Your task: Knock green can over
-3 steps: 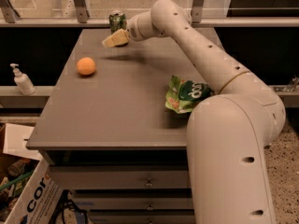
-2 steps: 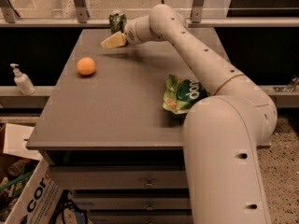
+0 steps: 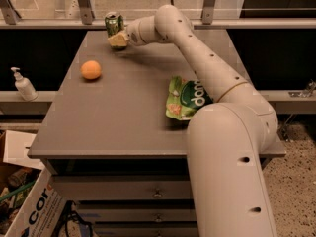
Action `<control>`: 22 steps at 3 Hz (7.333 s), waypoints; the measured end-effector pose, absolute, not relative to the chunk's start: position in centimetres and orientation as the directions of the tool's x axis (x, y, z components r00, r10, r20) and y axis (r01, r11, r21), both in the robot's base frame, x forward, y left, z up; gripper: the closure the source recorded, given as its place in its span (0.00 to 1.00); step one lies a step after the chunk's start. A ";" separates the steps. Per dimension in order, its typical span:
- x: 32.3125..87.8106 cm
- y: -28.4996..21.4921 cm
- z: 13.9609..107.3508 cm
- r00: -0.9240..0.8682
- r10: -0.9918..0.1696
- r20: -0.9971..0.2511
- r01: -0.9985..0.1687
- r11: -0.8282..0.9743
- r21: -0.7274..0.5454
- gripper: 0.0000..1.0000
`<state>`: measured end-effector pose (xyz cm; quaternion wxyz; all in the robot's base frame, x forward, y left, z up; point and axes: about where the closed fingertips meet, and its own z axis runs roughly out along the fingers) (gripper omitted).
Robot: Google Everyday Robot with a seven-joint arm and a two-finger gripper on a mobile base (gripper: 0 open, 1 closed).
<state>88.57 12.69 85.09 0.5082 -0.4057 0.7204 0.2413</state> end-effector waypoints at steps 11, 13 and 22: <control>75.8 -8.1 89.6 -0.166 -0.986 0.031 -0.908 0.141 -0.395 1.00; 73.5 -12.2 87.1 -0.195 -0.958 0.212 -0.937 0.118 -0.329 1.00; 73.4 -13.7 85.0 -0.188 -0.953 0.239 -0.942 0.107 -0.317 0.00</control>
Offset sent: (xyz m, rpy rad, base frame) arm -0.0266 -0.0252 0.0761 -0.2076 -0.0374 0.0292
